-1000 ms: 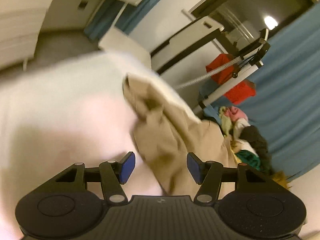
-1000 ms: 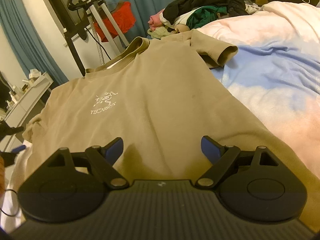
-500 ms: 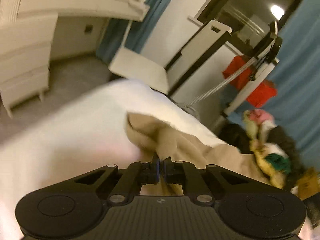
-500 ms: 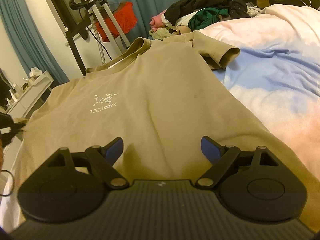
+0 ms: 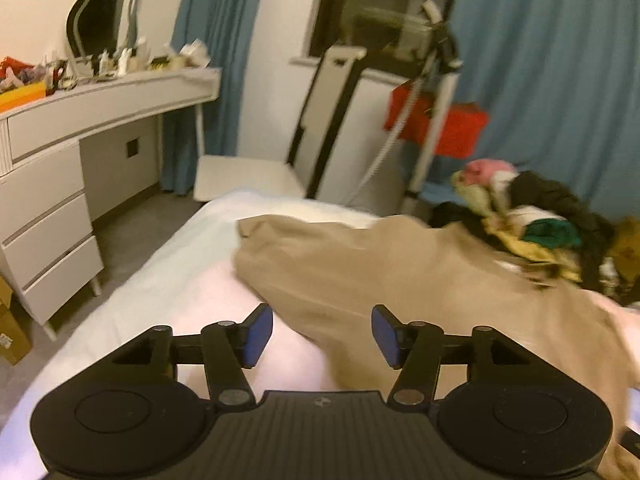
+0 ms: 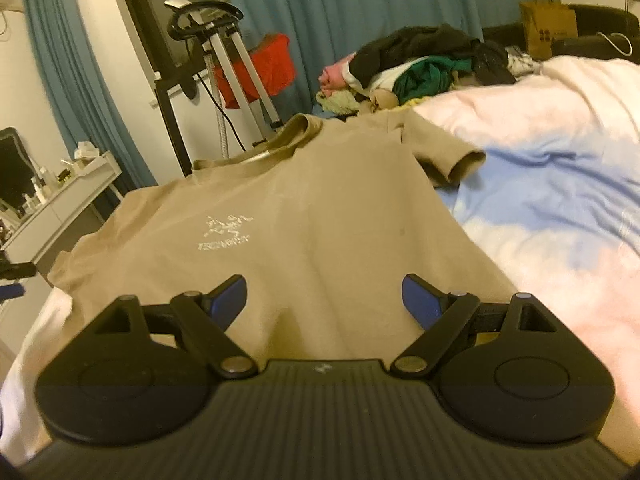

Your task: Fold clothes

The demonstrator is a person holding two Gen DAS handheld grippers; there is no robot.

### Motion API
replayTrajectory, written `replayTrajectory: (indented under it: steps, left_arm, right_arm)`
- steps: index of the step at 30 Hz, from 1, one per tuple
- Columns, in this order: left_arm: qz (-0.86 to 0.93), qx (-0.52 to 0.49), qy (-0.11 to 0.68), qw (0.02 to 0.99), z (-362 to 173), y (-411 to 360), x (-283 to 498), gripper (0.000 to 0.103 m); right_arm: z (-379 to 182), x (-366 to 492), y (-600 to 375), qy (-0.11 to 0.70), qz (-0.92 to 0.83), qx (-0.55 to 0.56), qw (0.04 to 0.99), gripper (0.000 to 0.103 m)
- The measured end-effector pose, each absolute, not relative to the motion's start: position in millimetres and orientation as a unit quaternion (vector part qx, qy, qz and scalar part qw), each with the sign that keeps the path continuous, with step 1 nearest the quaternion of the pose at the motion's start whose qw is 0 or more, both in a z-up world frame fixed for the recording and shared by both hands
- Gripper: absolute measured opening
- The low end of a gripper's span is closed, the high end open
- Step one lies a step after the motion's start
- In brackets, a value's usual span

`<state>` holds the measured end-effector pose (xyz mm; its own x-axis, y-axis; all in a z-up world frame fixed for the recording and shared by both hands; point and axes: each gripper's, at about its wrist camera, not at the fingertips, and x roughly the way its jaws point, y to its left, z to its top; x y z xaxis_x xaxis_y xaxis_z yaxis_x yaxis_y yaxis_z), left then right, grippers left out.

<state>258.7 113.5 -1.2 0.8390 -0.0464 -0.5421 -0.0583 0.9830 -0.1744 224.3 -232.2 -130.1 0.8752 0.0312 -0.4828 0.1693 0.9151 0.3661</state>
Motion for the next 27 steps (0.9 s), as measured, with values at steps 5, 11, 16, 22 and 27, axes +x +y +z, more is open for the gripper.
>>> replayTrajectory:
  steps: [5,11,16,22,27]
  left_arm:
    - [-0.024,-0.055,0.246,0.967,27.5,76.9,193.1,0.061]
    - [-0.059,-0.038,0.226,0.972,34.0,47.8,133.1,0.062]
    - [-0.094,-0.019,0.222,0.97,10.5,28.4,91.6,0.066]
    - [-0.116,0.003,0.235,0.965,-21.7,9.5,73.7,0.079]
    - [-0.132,-0.018,0.233,0.963,-37.2,1.0,75.0,0.092]
  right_arm:
    - [-111.4,198.7,-226.1,0.21,-0.01,0.22,0.953,0.086]
    - [-82.6,159.5,-211.5,0.162,-0.017,0.157,0.974,0.086]
    - [-68.6,139.5,-212.3,0.15,-0.045,0.121,0.98,0.086]
    - [-66.2,134.1,-222.6,0.172,-0.039,0.132,0.975,0.086]
    - [-72.0,152.8,-242.3,0.192,-0.03,0.175,0.965,0.073]
